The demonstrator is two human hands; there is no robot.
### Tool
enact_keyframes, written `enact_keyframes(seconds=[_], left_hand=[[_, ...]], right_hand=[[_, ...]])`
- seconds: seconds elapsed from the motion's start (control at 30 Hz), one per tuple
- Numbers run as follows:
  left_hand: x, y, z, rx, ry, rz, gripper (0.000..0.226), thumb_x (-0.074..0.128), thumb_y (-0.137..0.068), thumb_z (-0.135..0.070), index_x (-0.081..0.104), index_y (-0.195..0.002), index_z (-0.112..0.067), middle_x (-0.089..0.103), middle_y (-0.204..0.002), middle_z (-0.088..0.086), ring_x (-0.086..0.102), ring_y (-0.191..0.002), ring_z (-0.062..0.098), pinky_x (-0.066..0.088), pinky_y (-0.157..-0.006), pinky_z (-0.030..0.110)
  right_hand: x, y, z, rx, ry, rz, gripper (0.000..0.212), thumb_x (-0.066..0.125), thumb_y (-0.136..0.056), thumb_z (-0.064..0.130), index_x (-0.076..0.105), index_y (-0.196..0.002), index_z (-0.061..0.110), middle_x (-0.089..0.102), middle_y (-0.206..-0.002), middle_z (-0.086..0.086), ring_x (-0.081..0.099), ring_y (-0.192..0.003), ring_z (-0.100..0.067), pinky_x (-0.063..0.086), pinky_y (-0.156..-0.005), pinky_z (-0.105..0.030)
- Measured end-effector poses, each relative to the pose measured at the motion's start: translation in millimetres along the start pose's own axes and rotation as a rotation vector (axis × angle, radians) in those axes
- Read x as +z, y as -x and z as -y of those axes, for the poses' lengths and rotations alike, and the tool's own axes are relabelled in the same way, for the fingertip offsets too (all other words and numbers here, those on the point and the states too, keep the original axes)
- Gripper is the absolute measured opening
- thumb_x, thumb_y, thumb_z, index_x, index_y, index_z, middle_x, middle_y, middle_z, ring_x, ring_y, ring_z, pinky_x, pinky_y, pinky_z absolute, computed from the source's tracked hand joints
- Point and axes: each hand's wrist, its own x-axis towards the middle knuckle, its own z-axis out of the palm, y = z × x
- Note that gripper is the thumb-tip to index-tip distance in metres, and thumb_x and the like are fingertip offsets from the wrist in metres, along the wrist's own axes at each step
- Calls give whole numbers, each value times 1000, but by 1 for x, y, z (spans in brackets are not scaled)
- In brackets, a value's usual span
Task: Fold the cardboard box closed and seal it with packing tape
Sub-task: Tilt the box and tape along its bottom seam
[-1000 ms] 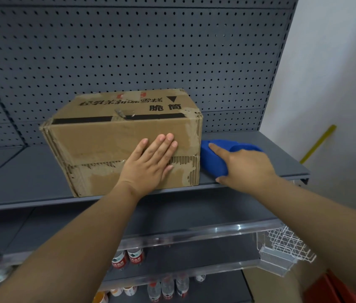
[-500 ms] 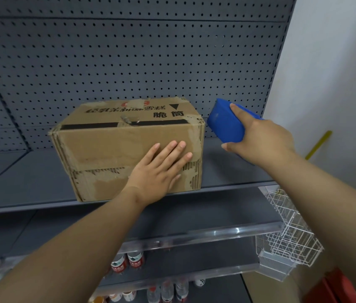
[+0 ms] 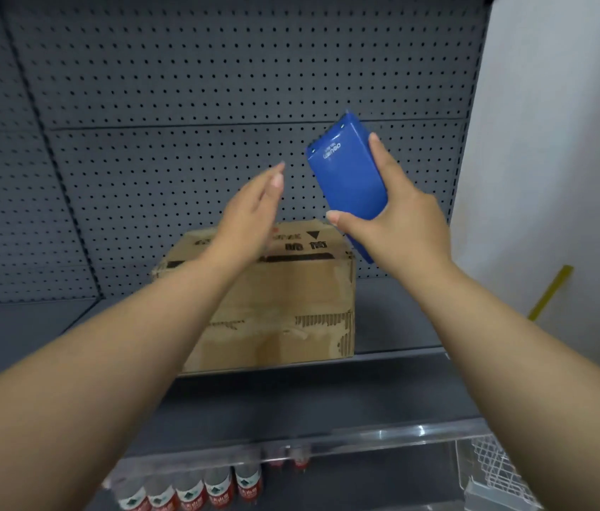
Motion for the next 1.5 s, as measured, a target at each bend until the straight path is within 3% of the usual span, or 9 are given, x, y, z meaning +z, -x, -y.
enact_keyframes(seconds=[0.1,0.17,0.3,0.47,0.67,0.77,0.93,1.3,1.5], left_hand=[[-25,-25,-43,-214,452,-74,46,26,-100,-42,48,-134,-19,49,-139,-4,44,-126,8,30,-107,31],[-45,-36,-62,-251,527,33,54,21,-100,-45,54,-127,-12,59,-127,3,52,-121,16,31,-111,36],[-85,-38,-93,-270,454,305,69,16,-98,-52,61,-116,-4,62,-123,16,60,-103,24,43,-100,37],[-126,-30,-119,-213,315,445,71,14,-98,-52,60,-120,-1,56,-128,20,56,-106,25,38,-105,39],[-160,-23,-132,-199,299,445,72,17,-98,-52,54,-125,4,57,-113,16,57,-97,21,44,-88,32],[-177,-19,-130,-206,274,483,68,20,-98,-51,54,-125,2,60,-111,12,58,-97,20,44,-89,30],[-195,-15,-128,-211,262,534,41,37,-96,-43,62,-83,-13,67,-76,-2,64,-71,12,45,-81,30],[-193,-7,-129,-184,204,417,18,52,-94,-19,64,-85,-8,66,-70,1,61,-57,9,51,-56,20],[-179,2,-140,-155,64,340,19,58,-91,-26,62,-81,-11,62,-73,0,56,-69,11,49,-77,22]], right_hand=[[3,12,22,-13,-89,8,94,68,-72,56,7,-143,52,59,-122,9,57,-106,-23,51,-81,-36],[1,18,36,-35,-125,9,94,67,-72,58,6,-143,54,59,-123,9,57,-105,-22,51,-79,-36],[-5,26,67,-92,-199,11,94,68,-72,57,4,-141,56,60,-113,10,58,-98,-19,50,-74,-32],[-13,35,99,-134,-264,-35,94,69,-71,56,5,-140,58,57,-101,12,58,-91,-15,51,-75,-32],[-13,42,128,-153,-324,-61,94,71,-71,54,8,-139,59,54,-93,14,55,-83,-10,45,-65,-20],[-11,49,141,-151,-338,-58,94,72,-69,53,9,-138,61,56,-94,12,58,-87,-12,50,-71,-28],[-7,61,154,-147,-376,-59,94,74,-67,51,12,-136,64,56,-94,19,59,-86,-6,52,-74,-27],[-1,81,163,-138,-458,-63,94,76,-68,47,16,-139,59,50,-109,23,53,-94,-6,44,-71,-20],[-7,99,151,-117,-522,-68,93,77,-68,46,18,-139,58,42,-100,42,51,-97,-2,47,-84,-28]])
